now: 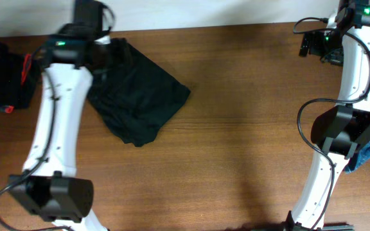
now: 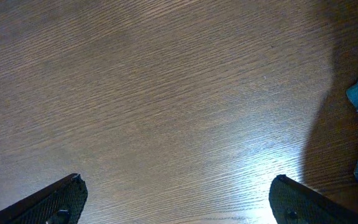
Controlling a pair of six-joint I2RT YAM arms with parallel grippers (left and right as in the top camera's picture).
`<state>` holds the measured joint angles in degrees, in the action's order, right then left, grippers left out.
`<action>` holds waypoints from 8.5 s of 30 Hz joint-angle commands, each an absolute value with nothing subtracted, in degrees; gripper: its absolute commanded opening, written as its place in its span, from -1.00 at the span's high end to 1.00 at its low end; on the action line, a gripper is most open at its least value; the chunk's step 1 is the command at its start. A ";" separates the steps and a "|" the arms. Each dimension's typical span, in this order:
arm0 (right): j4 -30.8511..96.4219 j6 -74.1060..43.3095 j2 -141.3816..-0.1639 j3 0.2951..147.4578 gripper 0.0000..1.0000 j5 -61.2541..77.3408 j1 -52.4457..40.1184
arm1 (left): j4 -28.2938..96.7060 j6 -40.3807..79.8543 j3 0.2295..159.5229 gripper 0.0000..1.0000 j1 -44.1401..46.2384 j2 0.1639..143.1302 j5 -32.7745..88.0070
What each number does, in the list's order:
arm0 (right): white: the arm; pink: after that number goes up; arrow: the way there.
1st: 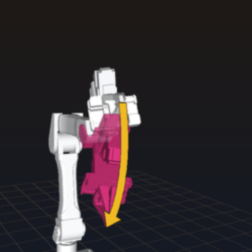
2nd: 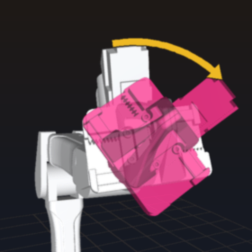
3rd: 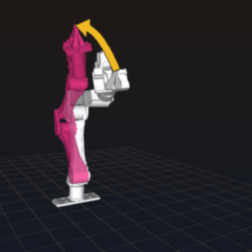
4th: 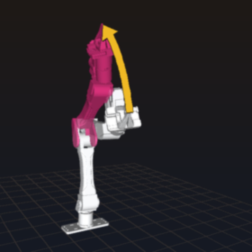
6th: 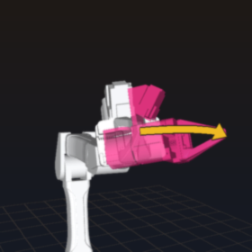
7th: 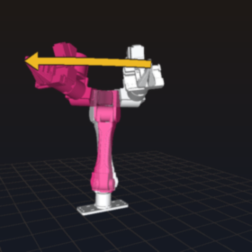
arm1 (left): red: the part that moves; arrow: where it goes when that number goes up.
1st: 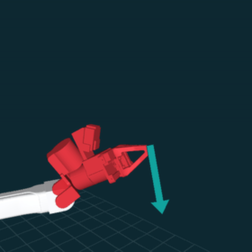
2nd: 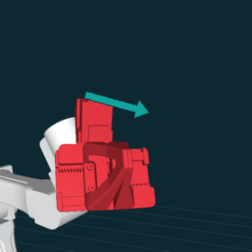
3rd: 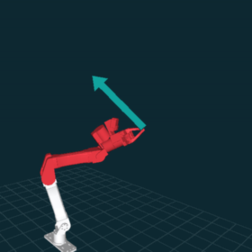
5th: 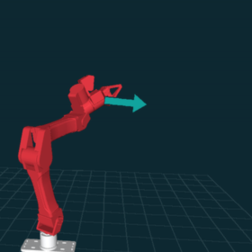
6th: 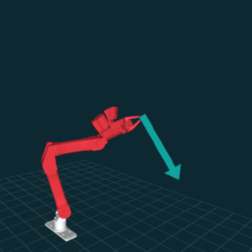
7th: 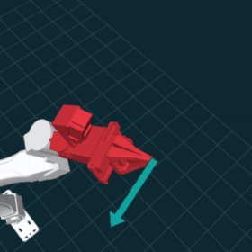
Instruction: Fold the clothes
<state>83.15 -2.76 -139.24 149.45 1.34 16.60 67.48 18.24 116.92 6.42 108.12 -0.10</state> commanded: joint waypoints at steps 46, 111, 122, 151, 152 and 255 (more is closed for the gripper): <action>83.13 -2.85 -138.06 150.06 -0.97 1.43 16.91 | 6.52 39.97 53.98 -0.99 -2.87 112.90 26.11; 83.15 -2.85 -138.06 150.06 -0.97 1.43 16.91 | 45.41 -30.70 111.11 1.00 -14.37 109.97 -4.64; 83.13 -2.85 -138.06 150.06 -0.98 1.43 16.91 | 45.67 -35.86 115.48 1.00 -21.32 112.55 0.67; 83.15 -2.85 -138.06 150.06 -0.97 1.43 16.91 | 21.65 -42.15 115.48 1.00 -34.24 129.27 -5.43; 83.15 -2.85 -138.06 150.06 -0.97 1.43 16.91 | 20.71 -42.15 115.48 1.00 -34.39 129.47 -5.41; 83.13 -2.87 -138.06 150.06 -0.97 1.43 16.91 | 50.22 3.66 130.54 -0.99 -0.36 117.54 15.42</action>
<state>83.15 -2.83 -139.24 149.47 1.34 16.58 50.09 2.90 130.58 -0.34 117.58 14.81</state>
